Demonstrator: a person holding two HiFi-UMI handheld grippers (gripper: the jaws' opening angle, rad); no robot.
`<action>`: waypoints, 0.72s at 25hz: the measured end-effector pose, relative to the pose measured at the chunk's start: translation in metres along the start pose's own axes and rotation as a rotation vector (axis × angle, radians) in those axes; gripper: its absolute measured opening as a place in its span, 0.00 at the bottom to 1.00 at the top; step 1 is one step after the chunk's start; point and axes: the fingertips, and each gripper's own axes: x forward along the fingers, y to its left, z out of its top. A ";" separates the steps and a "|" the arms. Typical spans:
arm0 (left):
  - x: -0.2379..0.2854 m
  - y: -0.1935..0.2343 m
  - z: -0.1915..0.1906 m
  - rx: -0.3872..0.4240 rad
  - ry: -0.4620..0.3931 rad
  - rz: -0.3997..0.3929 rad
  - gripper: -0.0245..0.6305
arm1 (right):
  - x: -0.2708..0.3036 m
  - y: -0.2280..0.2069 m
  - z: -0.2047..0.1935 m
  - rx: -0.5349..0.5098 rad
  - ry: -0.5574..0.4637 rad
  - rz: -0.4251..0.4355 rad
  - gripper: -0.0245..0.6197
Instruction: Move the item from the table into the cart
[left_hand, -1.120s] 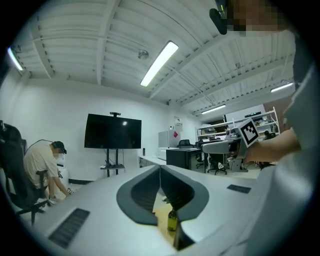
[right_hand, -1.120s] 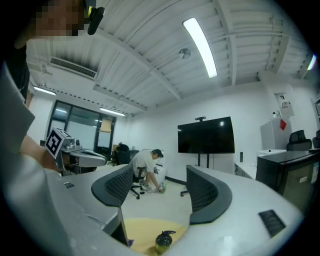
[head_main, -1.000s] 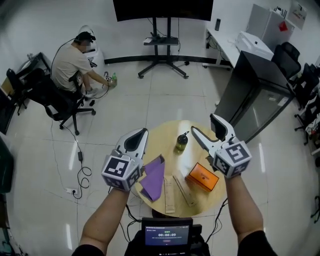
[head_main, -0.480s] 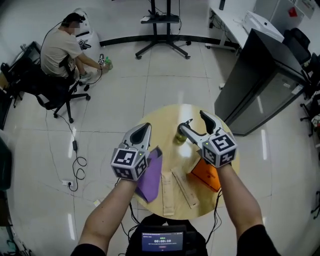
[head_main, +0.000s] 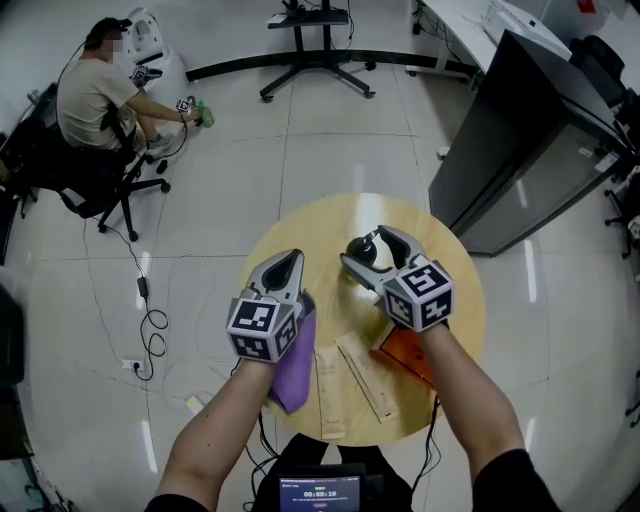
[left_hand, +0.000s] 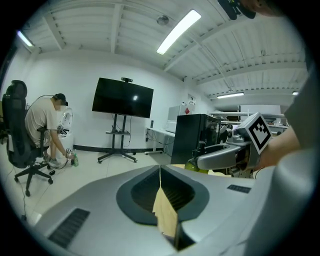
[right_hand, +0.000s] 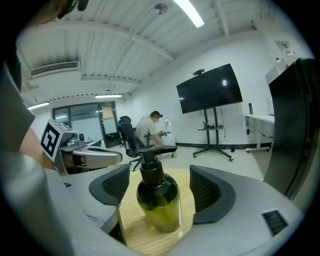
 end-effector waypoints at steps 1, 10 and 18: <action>0.007 0.001 0.000 0.001 0.006 0.000 0.06 | 0.005 -0.004 -0.003 0.002 0.010 0.007 0.62; 0.036 0.008 -0.019 -0.020 0.024 -0.013 0.06 | 0.039 -0.021 -0.017 0.003 -0.020 0.006 0.64; 0.031 0.003 -0.020 -0.032 0.027 -0.008 0.06 | 0.043 -0.026 -0.012 -0.064 -0.034 -0.015 0.47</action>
